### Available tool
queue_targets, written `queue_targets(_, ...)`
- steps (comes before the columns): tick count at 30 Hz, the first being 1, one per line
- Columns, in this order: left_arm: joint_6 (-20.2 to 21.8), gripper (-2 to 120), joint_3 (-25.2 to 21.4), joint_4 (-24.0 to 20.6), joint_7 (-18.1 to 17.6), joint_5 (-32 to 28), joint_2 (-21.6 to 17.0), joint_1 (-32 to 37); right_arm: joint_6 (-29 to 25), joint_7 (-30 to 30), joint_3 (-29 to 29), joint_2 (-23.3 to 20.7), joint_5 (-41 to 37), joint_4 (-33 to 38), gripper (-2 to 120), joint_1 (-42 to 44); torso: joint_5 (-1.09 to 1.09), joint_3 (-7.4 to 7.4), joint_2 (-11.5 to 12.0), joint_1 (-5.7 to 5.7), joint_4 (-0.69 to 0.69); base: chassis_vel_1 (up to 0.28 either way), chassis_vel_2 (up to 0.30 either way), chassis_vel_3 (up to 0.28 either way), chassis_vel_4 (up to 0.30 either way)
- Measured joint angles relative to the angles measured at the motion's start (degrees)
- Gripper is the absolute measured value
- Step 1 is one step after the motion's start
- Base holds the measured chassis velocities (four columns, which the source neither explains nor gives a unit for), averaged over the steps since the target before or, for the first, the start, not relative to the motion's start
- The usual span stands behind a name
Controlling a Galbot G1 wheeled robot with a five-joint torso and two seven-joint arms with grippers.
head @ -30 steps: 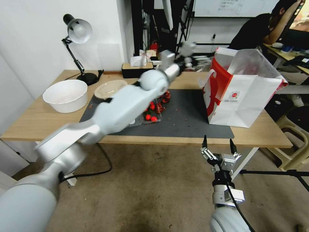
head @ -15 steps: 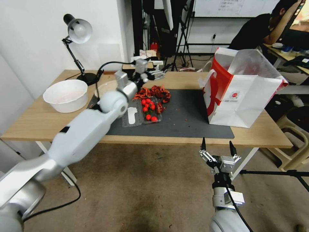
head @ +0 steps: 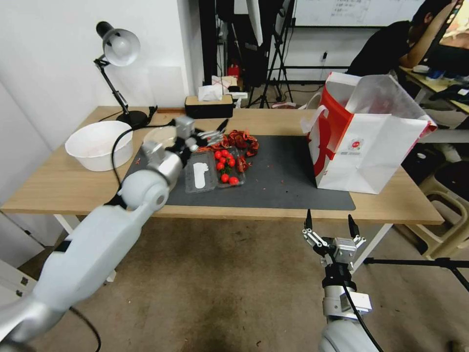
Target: Pick up the trash from the table and place it into the takeout bag.
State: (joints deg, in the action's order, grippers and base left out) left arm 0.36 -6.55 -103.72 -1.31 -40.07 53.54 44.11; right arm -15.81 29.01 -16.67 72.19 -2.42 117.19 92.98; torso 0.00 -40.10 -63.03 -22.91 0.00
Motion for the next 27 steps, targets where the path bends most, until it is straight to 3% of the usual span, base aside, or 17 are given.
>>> queue_targets(6, -1.13, 100, -7.27, -3.92, -1.3, 4.79, 1.4, 11.9, -0.15, 0.03, 0.13, 0.33, 0.09, 0.0, 100, 0.09, -0.01, 0.0, 0.0, 0.0, 0.01, 0.0, 0.0, 0.0, 0.0)
queue_targets(14, -2.05, 100, -12.81, -6.2, -1.07, 9.59, 4.16, 21.03, -0.27, 0.05, 0.16, 0.45, 0.13, 0.0, 100, 0.18, -0.01, 0.0, 0.0, 0.0, 0.0, 0.0, 0.0, 0.0, 0.0)
queue_targets(17, -4.04, 100, -17.57, -8.21, -0.71, 14.62, 6.28, 28.92, -0.28, 0.06, 0.23, 0.57, 0.21, 0.18, 100, 0.24, 0.0, 0.0, 0.0, 0.0, 0.01, 0.0, 0.0, 0.0, 0.0)
queue_targets(27, -8.29, 100, -22.53, -8.54, -0.88, 18.49, 9.83, 38.52, -0.34, 0.17, 0.35, 0.81, 0.36, 0.42, 100, 0.52, 0.0, 0.0, 0.0, 0.0, 0.0, 0.0, 0.0, 0.0, 0.0)
